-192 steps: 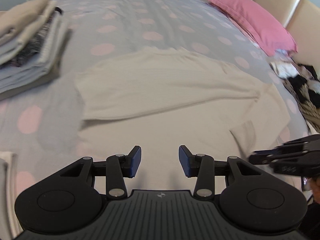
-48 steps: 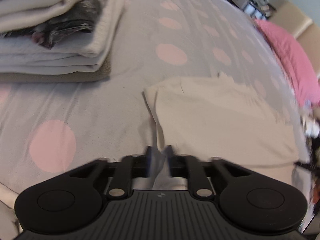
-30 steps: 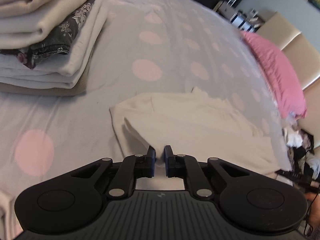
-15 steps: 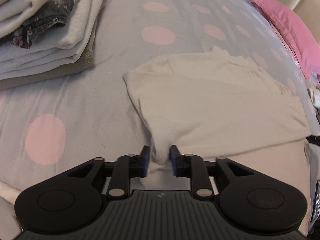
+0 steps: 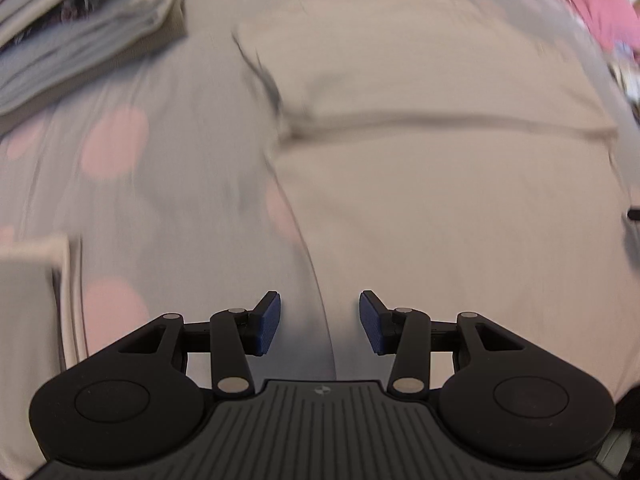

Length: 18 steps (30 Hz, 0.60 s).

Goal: Fold clothes

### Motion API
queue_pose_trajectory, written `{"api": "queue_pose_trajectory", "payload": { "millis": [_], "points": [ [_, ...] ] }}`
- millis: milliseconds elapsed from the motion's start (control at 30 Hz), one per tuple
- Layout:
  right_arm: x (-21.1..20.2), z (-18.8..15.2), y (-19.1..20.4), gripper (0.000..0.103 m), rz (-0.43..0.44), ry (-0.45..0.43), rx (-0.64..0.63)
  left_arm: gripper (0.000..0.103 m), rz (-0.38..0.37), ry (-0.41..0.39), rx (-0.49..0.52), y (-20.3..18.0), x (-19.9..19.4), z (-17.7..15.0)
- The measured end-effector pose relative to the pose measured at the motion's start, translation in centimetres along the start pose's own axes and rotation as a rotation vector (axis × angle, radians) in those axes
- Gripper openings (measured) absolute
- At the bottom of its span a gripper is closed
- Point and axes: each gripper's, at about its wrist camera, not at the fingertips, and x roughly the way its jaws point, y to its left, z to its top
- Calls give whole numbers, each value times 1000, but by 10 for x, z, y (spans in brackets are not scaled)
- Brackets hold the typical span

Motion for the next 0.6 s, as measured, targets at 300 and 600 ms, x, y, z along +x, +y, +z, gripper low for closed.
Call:
{"api": "queue_pose_trajectory", "payload": {
  "millis": [300,600],
  "points": [
    [-9,-67,6,39,-20,68,-122,42,42,17,-11,-14,-4,-63],
    [-17,-117,21,28,-74,71,-223,31,38,52,-23,-20,1,-97]
  ]
}}
